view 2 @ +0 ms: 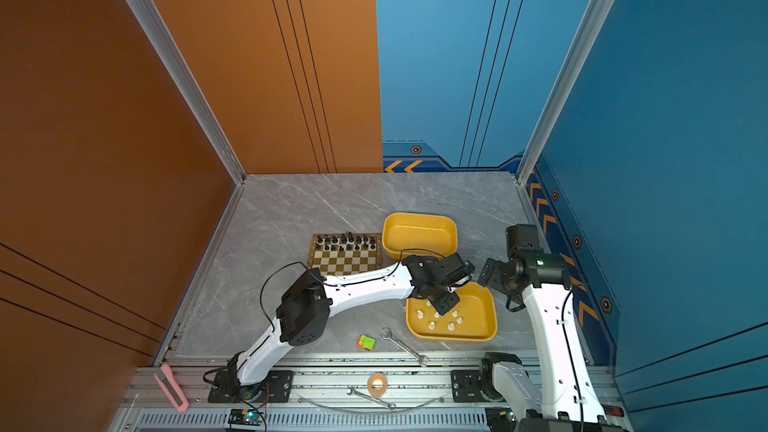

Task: Set up the chess pieces on the board
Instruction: 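Lower the open left gripper around a tall white piece in the tray, then close the left gripper on the tall white piece and lift it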

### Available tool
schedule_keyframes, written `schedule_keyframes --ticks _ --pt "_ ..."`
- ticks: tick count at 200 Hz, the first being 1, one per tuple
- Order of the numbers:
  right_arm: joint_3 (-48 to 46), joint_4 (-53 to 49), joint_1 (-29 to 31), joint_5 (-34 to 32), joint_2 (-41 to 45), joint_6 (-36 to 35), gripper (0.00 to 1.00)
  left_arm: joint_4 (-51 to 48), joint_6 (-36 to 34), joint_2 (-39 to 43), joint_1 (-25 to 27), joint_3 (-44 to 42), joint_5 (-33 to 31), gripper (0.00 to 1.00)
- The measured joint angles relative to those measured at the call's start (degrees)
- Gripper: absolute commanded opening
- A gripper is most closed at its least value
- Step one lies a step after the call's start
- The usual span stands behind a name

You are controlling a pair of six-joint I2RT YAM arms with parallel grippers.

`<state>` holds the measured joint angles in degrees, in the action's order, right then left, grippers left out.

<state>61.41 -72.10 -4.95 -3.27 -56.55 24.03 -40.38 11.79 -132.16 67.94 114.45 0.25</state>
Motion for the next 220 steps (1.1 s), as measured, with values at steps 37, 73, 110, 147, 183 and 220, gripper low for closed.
schedule_keyframes --ticks 37,73,110,147,183,220 --pt "0.0 0.0 0.0 0.0 0.0 0.0 1.00 0.0 0.0 -0.4 0.0 0.0 0.1 0.32" --pt "0.0 0.0 0.0 0.0 0.0 0.0 1.00 -0.2 0.0 -1.2 0.0 0.0 0.3 0.32" --pt "0.0 0.0 0.0 0.0 0.0 0.0 1.00 -0.2 0.0 -1.7 0.0 0.0 0.3 0.32" --pt "0.0 0.0 0.0 0.0 0.0 0.0 1.00 -0.2 0.0 -1.8 0.0 0.0 0.3 0.31" --pt "0.0 0.0 0.0 0.0 0.0 0.0 1.00 -0.2 0.0 -1.9 0.0 0.3 0.3 0.25" --pt "0.0 0.0 0.0 0.0 -0.3 0.0 1.00 -0.2 -0.1 -2.0 0.0 0.7 0.5 0.16"
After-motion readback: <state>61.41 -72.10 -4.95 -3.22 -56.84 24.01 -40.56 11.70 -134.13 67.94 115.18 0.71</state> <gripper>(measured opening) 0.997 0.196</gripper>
